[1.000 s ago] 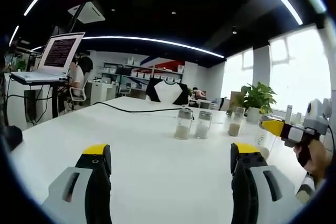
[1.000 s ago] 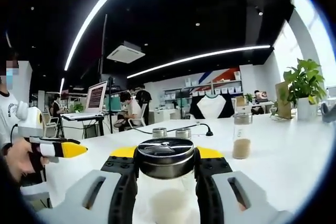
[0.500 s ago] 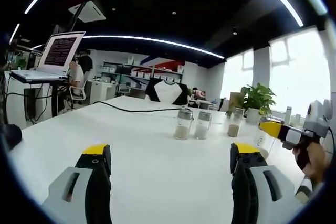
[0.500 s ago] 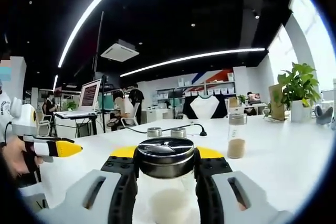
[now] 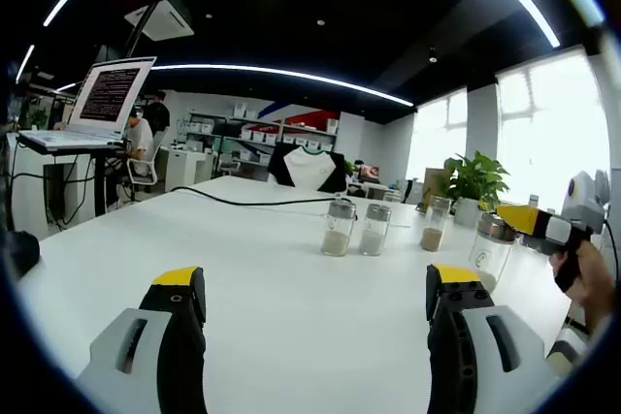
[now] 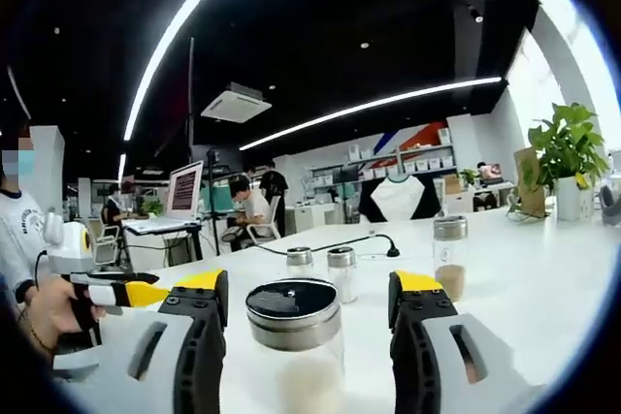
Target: Rotate the seasoning bottle until the label or dispensing opening points toward the visible target arrow and the bottle remains upright within the marked orientation range
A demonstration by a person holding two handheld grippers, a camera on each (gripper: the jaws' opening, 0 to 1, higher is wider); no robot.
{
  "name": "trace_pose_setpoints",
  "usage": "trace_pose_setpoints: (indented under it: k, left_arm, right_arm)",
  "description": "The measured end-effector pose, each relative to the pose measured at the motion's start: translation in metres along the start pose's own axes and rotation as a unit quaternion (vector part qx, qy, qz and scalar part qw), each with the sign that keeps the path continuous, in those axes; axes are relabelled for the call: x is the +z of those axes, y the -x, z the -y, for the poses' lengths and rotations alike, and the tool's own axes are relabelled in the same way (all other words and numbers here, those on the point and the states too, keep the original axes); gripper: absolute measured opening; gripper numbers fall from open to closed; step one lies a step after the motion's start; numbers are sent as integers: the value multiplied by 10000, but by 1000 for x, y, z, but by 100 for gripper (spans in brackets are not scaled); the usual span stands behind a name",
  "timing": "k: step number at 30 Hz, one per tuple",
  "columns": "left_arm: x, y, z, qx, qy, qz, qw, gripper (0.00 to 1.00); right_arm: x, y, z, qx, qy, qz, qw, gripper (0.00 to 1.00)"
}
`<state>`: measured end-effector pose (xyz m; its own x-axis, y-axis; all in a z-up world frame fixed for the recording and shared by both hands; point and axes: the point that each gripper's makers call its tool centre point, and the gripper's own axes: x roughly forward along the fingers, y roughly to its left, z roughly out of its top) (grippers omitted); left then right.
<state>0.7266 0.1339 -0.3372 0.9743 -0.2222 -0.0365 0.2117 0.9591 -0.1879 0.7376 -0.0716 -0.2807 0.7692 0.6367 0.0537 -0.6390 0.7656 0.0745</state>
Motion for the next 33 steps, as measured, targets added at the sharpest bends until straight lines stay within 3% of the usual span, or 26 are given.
trace_pose_setpoints:
  k: [3, 6, 9, 11, 14, 18, 22, 24, 29, 31, 33]
  left_arm:
    - [0, 0, 1, -14, 0, 2, 10000, 100]
    - [1, 0, 0, -6, -10, 11, 10000, 100]
    - [1, 0, -1, 5, -10, 10, 10000, 99]
    - [2, 0, -1, 6, -7, 12, 10000, 99]
    - [2, 0, -2, 8, -4, 10, 10000, 99]
    - [3, 0, -2, 16, -12, 15, 10000, 99]
    - [4, 1, -2, 24, -18, 24, 10000, 99]
    - [4, 1, -3, 34, -24, 27, 10000, 99]
    - [2, 0, -3, 23, -13, 10, 10000, 99]
    - [1, 0, -4, 20, 8, -14, 10000, 99]
    - [1, -1, -4, 17, 8, -18, 10000, 99]
  right_arm:
    - [2, -1, -10, 715, 262, -200, 9969, 69]
    - [4, 0, -15, 1150, 498, -330, 9916, 69]
    - [8, 0, -22, 1658, 222, -307, 9854, 68]
    - [4, 2, -27, 2059, -50, -495, 9773, 68]
    - [7, 1, -21, 2268, 203, -421, 9728, 68]
    - [4, 4, -17, 2800, -167, -480, 9587, 67]
    - [-6, 7, -15, 3157, 13, -625, 9468, 66]
    - [-10, 10, -18, 3384, -90, -660, 9386, 65]
    - [-17, 10, -17, 3572, -68, -664, 9316, 58]
    - [-17, 13, -23, 3823, -193, -673, 9214, 57]
    - [-15, 12, -23, 3843, -163, -625, 9210, 57]
